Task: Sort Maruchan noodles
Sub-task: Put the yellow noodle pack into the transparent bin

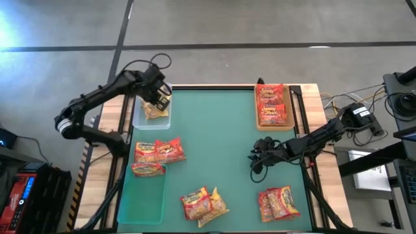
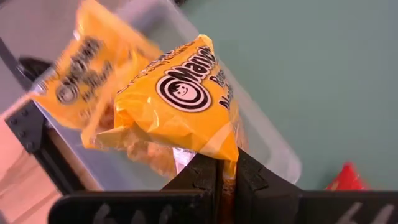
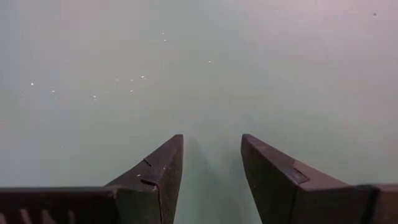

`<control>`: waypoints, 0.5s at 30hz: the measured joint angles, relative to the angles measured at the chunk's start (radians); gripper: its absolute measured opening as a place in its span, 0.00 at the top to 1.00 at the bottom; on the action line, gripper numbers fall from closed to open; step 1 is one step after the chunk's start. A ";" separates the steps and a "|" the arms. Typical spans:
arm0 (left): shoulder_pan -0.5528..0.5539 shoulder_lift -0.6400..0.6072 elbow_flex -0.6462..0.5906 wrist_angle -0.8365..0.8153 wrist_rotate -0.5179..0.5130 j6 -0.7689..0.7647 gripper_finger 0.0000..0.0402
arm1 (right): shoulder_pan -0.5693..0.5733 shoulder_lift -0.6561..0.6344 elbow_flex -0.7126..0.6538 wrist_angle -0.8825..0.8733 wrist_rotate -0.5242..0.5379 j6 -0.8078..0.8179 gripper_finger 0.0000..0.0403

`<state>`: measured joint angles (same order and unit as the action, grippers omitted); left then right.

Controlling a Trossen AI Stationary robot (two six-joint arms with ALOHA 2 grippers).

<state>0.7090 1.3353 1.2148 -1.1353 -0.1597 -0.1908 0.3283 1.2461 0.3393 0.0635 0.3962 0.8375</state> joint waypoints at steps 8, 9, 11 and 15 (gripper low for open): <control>0.000 0.125 -0.081 -0.038 -0.123 0.027 0.94 | 0.000 0.000 0.000 0.000 0.000 -0.003 0.62; 0.000 0.139 -0.085 -0.049 -0.177 0.034 0.92 | 0.000 0.000 0.000 0.000 -0.001 -0.003 0.62; 0.002 0.162 -0.086 -0.088 -0.294 0.037 0.88 | 0.000 0.000 0.000 0.000 -0.002 -0.003 0.62; 0.005 0.174 -0.069 -0.148 -0.426 0.029 0.79 | 0.000 0.000 0.000 0.000 -0.009 0.002 0.61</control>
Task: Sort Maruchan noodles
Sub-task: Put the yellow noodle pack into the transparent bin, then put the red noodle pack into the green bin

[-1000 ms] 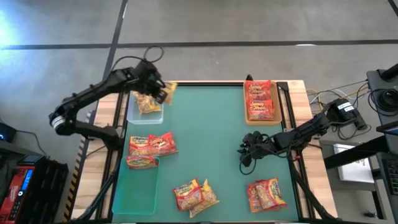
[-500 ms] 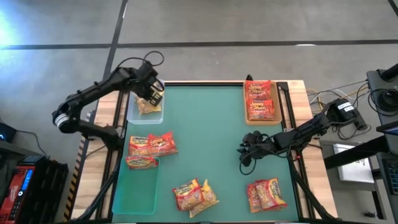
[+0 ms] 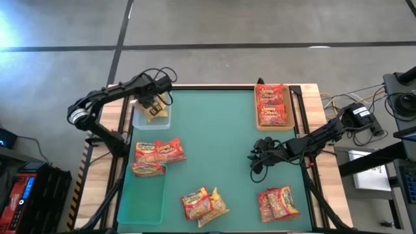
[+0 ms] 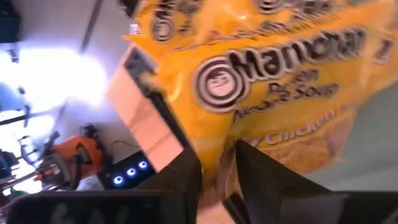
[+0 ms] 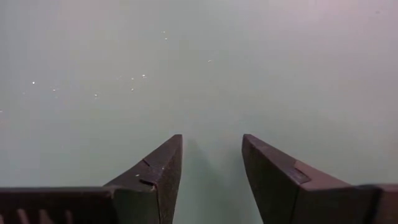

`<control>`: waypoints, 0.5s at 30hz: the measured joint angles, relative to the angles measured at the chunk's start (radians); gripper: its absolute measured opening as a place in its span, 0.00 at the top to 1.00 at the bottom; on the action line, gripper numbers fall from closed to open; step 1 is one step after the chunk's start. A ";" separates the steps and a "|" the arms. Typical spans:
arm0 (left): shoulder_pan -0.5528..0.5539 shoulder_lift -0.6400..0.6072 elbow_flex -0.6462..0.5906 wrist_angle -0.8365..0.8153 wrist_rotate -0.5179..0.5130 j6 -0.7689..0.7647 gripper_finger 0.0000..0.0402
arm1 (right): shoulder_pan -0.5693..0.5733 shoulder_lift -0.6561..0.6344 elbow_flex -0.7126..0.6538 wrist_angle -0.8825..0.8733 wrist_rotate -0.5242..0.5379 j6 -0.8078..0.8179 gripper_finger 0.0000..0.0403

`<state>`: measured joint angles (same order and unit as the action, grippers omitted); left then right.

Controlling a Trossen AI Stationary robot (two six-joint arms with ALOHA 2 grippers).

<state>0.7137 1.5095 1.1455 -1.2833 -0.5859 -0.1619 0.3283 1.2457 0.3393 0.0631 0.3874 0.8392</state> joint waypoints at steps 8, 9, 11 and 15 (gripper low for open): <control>0.001 -0.011 0.054 -0.034 -0.004 -0.012 0.64 | 0.000 -0.002 0.025 -0.003 -0.152 0.085 0.61; 0.001 -0.012 0.068 -0.032 -0.004 -0.022 0.63 | 0.000 -0.002 0.037 -0.005 -0.185 0.085 0.62; 0.001 -0.012 0.101 -0.023 -0.004 -0.050 0.62 | 0.000 -0.002 0.065 -0.005 -0.258 0.077 0.62; -0.016 -0.019 0.149 0.051 0.099 -0.076 0.60 | 0.001 -0.002 0.129 -0.006 -0.420 0.091 0.64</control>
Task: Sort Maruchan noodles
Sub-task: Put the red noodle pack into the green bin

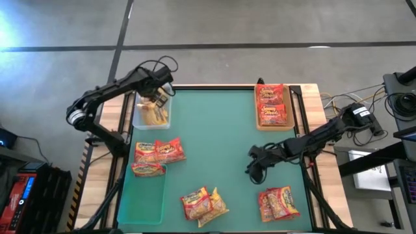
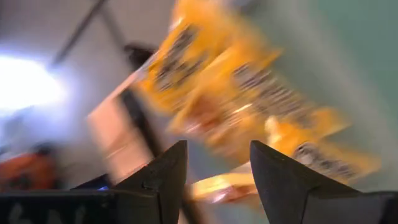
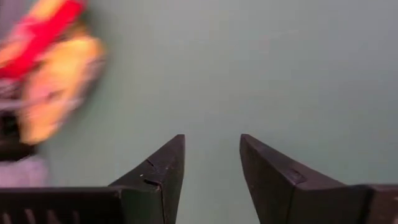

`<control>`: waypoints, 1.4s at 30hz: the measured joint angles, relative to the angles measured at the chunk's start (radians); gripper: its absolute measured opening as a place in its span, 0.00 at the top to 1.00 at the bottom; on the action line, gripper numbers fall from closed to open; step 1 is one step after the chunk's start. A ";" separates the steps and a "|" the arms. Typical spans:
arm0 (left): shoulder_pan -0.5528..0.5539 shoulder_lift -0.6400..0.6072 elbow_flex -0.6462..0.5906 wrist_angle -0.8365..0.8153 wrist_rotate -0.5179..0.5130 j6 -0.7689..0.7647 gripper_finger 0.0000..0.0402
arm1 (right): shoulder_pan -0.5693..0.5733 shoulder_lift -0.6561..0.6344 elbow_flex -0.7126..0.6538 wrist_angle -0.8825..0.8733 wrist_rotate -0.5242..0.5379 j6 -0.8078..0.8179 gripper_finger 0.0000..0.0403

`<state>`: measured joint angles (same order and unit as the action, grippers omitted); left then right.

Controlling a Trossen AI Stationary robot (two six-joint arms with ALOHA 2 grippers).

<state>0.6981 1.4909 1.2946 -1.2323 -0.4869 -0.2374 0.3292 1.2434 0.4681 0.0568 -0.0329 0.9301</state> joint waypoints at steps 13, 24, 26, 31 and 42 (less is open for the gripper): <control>-0.358 -0.065 -0.228 0.670 0.265 0.054 0.61 | 0.224 0.001 0.220 -0.256 -0.157 0.324 0.68; -0.639 -0.059 -0.509 1.324 0.264 -0.012 0.61 | 0.439 0.009 0.427 -0.672 -0.150 0.789 0.68; -0.665 -0.058 -0.548 1.420 0.264 -0.017 0.61 | 0.479 0.030 0.438 -0.670 -0.160 0.889 0.68; -0.690 -0.057 -0.599 1.541 0.261 -0.041 0.61 | 0.547 0.119 0.471 -0.667 -0.337 1.065 0.68; -0.713 -0.055 -0.602 1.565 0.262 -0.066 0.61 | 0.556 0.323 0.522 -0.720 -0.469 0.953 0.68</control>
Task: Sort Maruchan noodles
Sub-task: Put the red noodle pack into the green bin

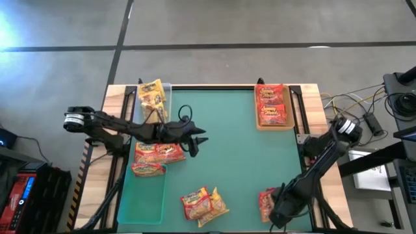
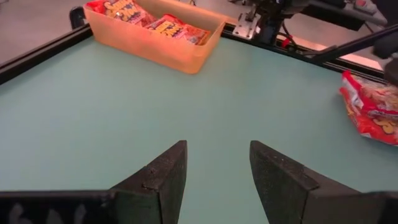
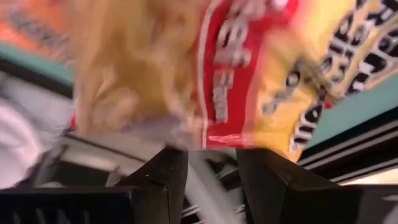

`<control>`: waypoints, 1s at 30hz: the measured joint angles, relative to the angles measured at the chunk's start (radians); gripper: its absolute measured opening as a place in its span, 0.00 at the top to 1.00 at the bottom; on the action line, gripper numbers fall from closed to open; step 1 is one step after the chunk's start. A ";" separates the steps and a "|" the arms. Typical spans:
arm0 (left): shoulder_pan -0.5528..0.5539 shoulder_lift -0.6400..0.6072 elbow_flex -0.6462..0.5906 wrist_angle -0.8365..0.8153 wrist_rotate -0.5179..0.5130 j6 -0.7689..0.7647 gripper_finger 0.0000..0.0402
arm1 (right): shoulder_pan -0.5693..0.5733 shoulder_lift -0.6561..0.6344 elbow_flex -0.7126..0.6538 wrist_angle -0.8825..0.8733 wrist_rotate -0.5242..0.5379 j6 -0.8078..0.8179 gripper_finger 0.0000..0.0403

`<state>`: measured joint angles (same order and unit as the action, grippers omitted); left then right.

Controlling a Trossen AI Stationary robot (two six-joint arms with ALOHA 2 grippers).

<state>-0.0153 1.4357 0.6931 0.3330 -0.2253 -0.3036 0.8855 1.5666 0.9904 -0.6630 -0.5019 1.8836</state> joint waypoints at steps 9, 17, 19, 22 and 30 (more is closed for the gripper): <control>-0.011 0.000 0.000 0.026 0.000 0.002 0.61 | -0.071 0.021 0.000 -0.092 0.152 -0.223 0.68; -0.012 0.000 0.000 0.027 0.000 0.004 0.61 | -0.168 -0.018 0.000 -0.096 0.560 -0.456 0.68; -0.012 0.000 0.000 0.027 0.000 0.006 0.61 | -0.197 -0.019 0.000 -0.096 0.652 -0.509 0.68; -0.012 0.000 0.000 0.027 0.000 0.006 0.61 | -0.238 -0.019 0.000 -0.096 0.778 -0.580 0.68; -0.012 0.000 0.000 0.027 0.000 0.006 0.61 | -0.350 -0.019 -0.001 -0.092 1.232 -0.746 0.68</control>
<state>-0.0275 1.4361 0.6930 0.3595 -0.2253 -0.2976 0.5357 1.5472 0.9897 -0.7552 0.7297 1.1380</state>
